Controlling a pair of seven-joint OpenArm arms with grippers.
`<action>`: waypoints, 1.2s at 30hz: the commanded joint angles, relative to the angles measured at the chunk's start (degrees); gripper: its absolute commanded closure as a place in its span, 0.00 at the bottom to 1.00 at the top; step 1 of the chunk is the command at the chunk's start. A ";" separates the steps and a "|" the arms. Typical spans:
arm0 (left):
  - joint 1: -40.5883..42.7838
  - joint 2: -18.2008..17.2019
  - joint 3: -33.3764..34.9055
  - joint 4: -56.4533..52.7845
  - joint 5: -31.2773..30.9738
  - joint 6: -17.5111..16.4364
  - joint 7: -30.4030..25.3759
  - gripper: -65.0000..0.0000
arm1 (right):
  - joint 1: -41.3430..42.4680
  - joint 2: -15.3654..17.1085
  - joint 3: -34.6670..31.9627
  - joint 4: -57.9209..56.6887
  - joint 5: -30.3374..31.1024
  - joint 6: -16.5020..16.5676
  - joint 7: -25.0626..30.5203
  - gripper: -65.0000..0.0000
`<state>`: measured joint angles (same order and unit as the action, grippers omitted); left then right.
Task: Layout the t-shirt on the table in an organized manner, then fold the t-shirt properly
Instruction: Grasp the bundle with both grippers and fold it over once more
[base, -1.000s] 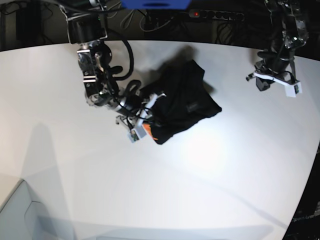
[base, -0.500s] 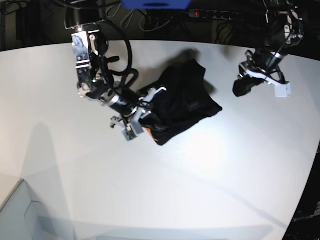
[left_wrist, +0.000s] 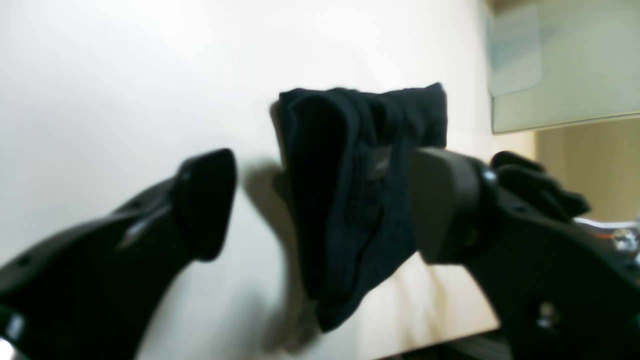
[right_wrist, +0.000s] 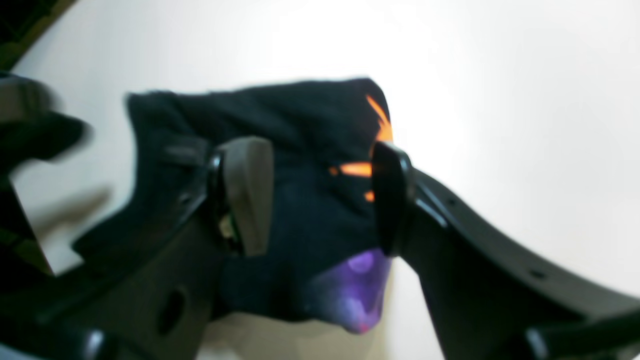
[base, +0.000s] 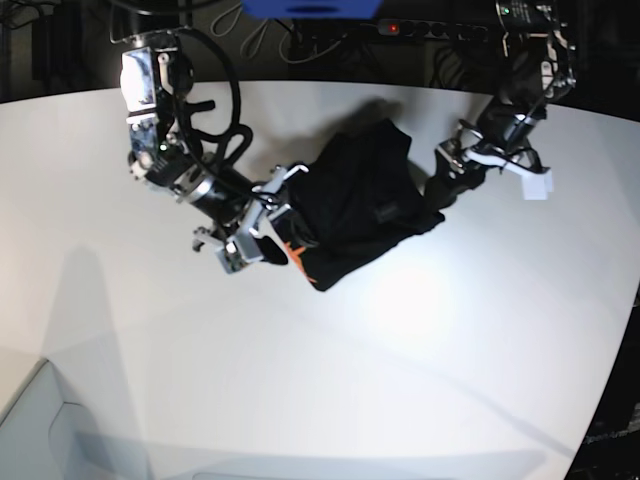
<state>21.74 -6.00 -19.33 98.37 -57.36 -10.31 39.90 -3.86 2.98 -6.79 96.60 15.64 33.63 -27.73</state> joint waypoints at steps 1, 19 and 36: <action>-0.86 -0.29 1.18 -0.13 -1.05 -0.73 -0.38 0.13 | 0.65 -0.04 0.06 1.29 1.11 0.44 1.66 0.50; -9.39 1.03 9.71 -12.52 5.01 -0.64 -0.82 0.00 | 0.56 1.46 -0.20 1.65 1.11 0.44 1.57 0.50; -13.25 4.11 10.06 -16.30 12.22 -0.64 -0.47 0.67 | 1.09 1.54 -0.03 1.12 1.02 0.44 1.57 0.50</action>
<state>8.99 -1.87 -9.28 81.49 -45.39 -10.83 39.42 -3.46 4.45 -6.92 96.75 15.62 33.63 -27.83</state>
